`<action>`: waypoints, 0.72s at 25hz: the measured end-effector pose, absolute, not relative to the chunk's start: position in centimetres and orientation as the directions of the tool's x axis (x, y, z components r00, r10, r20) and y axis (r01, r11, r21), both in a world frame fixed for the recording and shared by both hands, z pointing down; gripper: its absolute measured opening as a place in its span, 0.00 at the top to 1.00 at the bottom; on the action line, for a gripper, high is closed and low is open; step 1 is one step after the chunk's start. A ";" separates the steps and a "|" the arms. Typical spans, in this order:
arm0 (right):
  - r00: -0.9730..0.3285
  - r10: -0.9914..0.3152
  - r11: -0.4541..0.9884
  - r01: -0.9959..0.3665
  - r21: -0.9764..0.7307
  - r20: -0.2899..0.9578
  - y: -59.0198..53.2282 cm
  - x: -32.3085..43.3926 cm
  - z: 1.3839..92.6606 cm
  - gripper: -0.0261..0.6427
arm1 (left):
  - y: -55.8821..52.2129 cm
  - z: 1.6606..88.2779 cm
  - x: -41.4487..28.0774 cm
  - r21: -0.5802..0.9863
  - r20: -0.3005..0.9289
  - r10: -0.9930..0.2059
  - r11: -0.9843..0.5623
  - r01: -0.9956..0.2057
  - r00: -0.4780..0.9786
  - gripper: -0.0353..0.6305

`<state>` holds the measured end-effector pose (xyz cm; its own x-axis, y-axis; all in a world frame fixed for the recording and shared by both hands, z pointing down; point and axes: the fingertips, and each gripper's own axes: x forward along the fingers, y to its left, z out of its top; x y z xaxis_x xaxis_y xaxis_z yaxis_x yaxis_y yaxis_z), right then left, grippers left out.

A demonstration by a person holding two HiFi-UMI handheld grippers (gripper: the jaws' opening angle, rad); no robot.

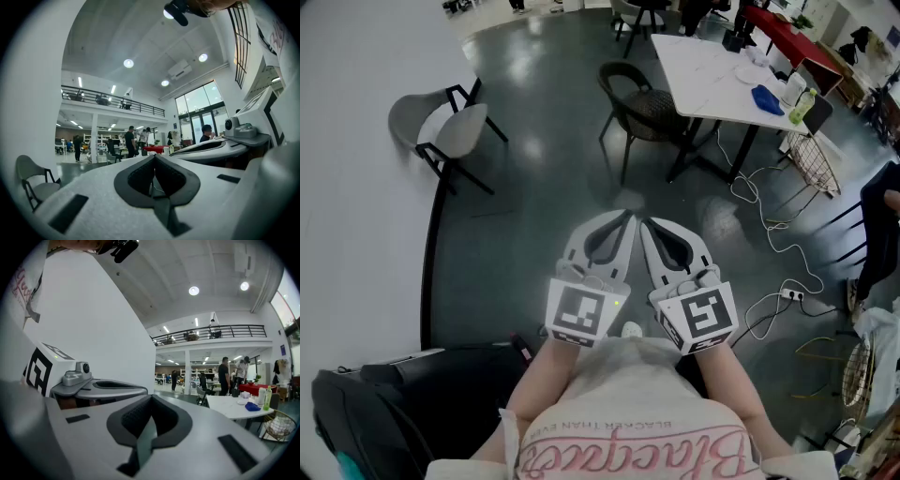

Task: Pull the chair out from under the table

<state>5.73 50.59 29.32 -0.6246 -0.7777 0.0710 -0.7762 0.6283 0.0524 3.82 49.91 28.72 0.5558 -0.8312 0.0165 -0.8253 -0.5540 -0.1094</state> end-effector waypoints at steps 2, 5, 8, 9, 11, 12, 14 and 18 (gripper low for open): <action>-0.625 -0.778 0.628 -0.776 0.052 0.070 50.5 6.4 29.3 0.96 | 49.8 28.6 4.5 -0.108 0.017 -0.832 -0.553 -0.826 0.554 0.94; -0.629 -0.774 0.633 -0.773 0.051 0.067 50.3 7.3 29.4 0.96 | 49.6 28.7 5.4 -0.108 0.017 -0.836 -0.548 -0.830 0.549 0.94; -0.646 -0.760 0.649 -0.760 0.040 0.063 50.4 7.8 29.5 0.96 | 49.6 28.9 6.2 -0.113 0.020 -0.840 -0.541 -0.833 0.543 0.94; -0.651 -0.756 0.654 -0.756 0.034 0.062 50.5 7.9 29.6 0.96 | 49.7 29.1 6.4 -0.116 0.023 -0.841 -0.539 -0.834 0.540 0.94; -0.659 -0.749 0.662 -0.749 0.027 0.062 50.6 7.9 29.8 0.96 | 49.9 29.3 6.4 -0.118 0.028 -0.845 -0.533 -0.838 0.534 0.94; -0.662 -0.747 0.665 -0.747 0.027 0.063 50.5 7.8 29.9 0.96 | 49.8 29.3 6.4 -0.115 0.029 -0.848 -0.528 -0.841 0.529 0.94; -0.668 -0.742 0.670 -0.742 0.030 0.064 50.3 7.9 30.0 0.96 | 49.6 29.4 6.3 -0.100 0.028 -0.856 -0.516 -0.851 0.516 0.94; -0.684 -0.727 0.686 -0.727 0.025 0.058 49.9 7.7 30.2 0.96 | 49.0 29.9 5.9 -0.095 0.035 -0.862 -0.507 -0.857 0.506 0.94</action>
